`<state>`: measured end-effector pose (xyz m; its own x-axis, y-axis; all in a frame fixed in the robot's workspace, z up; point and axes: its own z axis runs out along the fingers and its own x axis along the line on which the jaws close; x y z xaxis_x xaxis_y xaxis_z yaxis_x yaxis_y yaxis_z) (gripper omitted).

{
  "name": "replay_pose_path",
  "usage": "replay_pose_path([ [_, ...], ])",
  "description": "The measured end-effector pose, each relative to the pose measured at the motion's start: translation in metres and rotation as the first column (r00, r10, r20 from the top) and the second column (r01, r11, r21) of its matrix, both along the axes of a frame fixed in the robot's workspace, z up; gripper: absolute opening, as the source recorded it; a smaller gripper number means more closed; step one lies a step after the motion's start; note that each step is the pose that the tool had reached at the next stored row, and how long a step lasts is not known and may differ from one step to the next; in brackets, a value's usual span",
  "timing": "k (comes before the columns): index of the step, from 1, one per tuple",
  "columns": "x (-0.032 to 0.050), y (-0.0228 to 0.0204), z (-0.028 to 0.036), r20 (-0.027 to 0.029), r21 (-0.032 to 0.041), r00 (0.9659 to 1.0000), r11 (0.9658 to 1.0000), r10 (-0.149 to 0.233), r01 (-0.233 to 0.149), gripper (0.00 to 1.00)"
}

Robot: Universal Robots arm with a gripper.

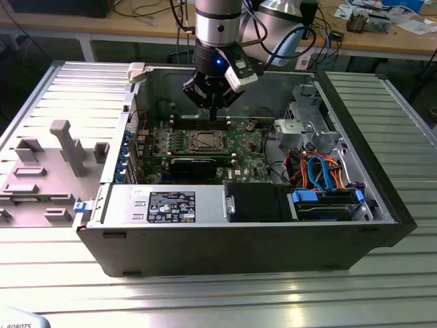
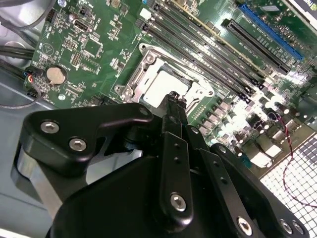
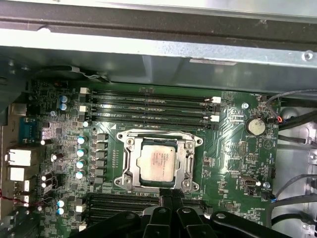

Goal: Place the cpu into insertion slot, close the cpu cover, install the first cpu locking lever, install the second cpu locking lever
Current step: 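Install the second cpu locking lever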

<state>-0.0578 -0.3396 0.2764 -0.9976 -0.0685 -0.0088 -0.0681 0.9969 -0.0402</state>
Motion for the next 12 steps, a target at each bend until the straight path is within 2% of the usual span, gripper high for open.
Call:
replay_pose_path([
  [1,0.0000,-0.0031,0.0000,0.0000,-0.0001,1.0000,1.0000,0.000,0.000,0.11],
  [4,0.0001,-0.0181,0.0000,0.0000,0.0018,1.0000,1.0000,0.000,0.000,0.11],
  [7,0.0000,-0.0289,-0.0004,0.0001,0.0056,1.0000,1.0000,0.000,0.000,0.11],
  [8,0.0000,-0.0316,-0.0019,0.0002,0.0059,1.0000,1.0000,0.000,0.000,0.11],
  [10,-0.0021,-0.0323,-0.0086,0.0000,0.0058,1.0000,1.0000,0.000,0.000,0.11],
  [12,-0.0083,-0.0342,-0.0132,0.0000,0.0109,1.0000,0.9999,0.001,-0.001,0.11],
])
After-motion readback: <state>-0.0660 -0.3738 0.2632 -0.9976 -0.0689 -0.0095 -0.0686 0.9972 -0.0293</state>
